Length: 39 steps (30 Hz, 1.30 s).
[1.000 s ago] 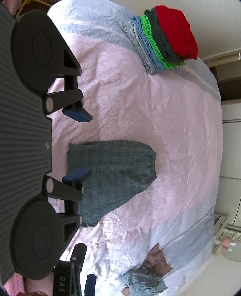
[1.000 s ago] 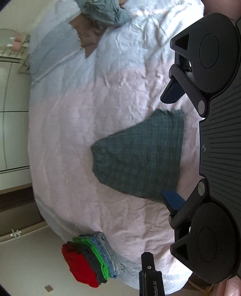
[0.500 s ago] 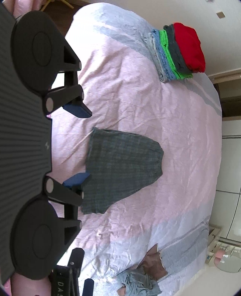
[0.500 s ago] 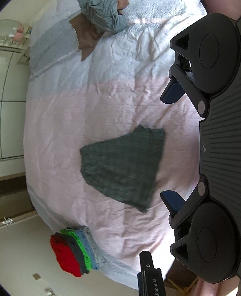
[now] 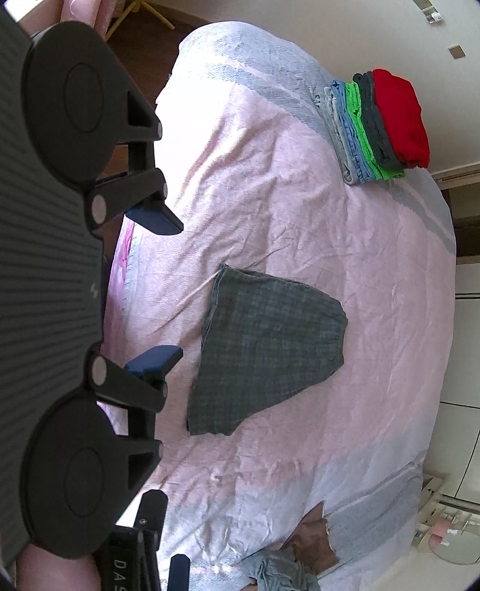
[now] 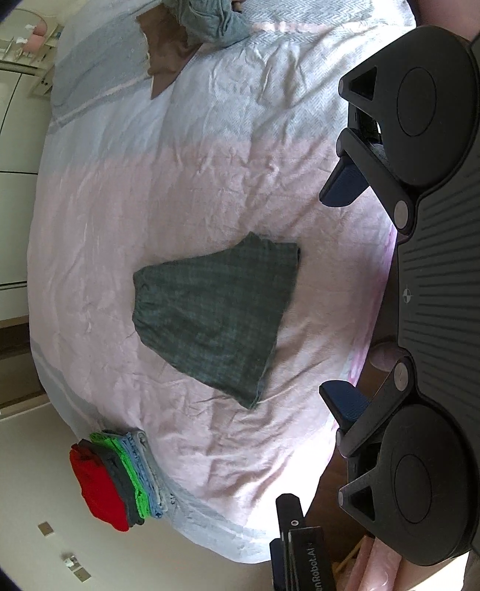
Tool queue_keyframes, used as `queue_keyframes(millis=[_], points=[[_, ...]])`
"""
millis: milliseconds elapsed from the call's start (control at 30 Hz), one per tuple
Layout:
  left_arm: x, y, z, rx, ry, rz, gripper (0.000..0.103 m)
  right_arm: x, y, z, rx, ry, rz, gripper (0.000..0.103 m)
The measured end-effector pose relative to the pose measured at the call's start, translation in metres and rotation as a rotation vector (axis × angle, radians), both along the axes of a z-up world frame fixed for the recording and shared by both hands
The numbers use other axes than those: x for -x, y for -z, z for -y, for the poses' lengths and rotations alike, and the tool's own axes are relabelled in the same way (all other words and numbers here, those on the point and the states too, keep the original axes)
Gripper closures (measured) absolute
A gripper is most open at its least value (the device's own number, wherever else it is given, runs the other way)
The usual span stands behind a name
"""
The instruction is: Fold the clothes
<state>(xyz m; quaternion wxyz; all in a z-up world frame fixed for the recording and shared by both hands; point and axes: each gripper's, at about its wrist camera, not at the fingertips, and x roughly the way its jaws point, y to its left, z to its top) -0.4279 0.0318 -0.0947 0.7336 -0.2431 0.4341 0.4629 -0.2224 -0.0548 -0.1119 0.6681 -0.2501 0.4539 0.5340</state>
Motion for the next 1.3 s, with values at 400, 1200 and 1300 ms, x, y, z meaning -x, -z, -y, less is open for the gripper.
queue_keyframes(millis=[400,1200,1300], points=[[-0.005,0.003,-0.012,0.007,0.032,-0.014,0.041,0.002,-0.001,-0.014,-0.001,-0.003,0.005,0.001],[-0.016,0.012,-0.021,0.032,0.019,-0.026,0.040,-0.005,0.004,-0.028,0.015,-0.021,-0.007,0.001],[-0.016,0.013,-0.022,0.035,0.021,-0.027,0.040,-0.006,0.006,-0.028,0.019,-0.022,-0.012,0.001]])
